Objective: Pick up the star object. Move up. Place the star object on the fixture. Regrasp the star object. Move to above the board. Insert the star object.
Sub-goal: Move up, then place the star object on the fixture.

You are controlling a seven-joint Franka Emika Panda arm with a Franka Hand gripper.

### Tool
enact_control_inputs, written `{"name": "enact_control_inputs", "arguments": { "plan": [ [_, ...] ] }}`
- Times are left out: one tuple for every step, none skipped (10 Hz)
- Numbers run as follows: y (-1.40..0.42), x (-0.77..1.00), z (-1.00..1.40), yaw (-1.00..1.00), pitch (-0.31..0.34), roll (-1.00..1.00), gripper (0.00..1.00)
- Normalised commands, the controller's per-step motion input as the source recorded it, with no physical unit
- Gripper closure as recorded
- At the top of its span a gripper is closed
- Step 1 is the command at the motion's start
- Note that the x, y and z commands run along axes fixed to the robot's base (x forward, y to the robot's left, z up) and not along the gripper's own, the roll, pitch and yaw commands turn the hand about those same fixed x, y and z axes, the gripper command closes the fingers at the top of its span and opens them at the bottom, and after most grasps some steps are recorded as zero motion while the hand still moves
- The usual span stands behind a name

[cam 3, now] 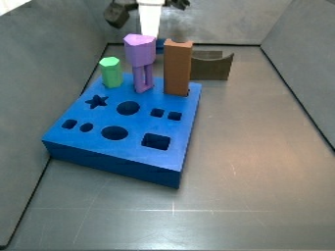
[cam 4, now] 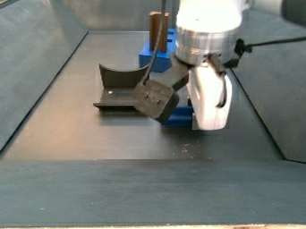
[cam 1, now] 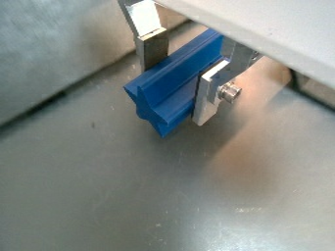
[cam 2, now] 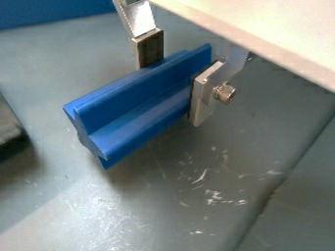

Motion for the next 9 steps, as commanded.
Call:
{"name": "enact_control_inputs", "arguments": {
  "plan": [
    [0.03, -0.02, 0.63, 0.0, 0.063, 0.02, 1.0],
    [0.02, -0.01, 0.54, 0.0, 0.083, 0.03, 1.0],
    [0.01, -0.01, 0.32, -0.01, 0.101, 0.06, 1.0],
    [0.0, -0.02, 0.24, -0.01, 0.106, 0.07, 1.0],
    [0.0, 0.0, 1.0, 0.0, 0.0, 0.0, 1.0],
    [0.0, 0.0, 1.0, 0.0, 0.004, 0.01, 1.0],
    [0.0, -0.01, 1.0, 0.0, 0.032, 0.02, 1.0],
    [0.0, -0.02, 1.0, -0.01, 0.041, 0.04, 1.0],
    [0.0, -0.03, 1.0, -0.01, 0.064, 0.07, 1.0]
  ]
}}
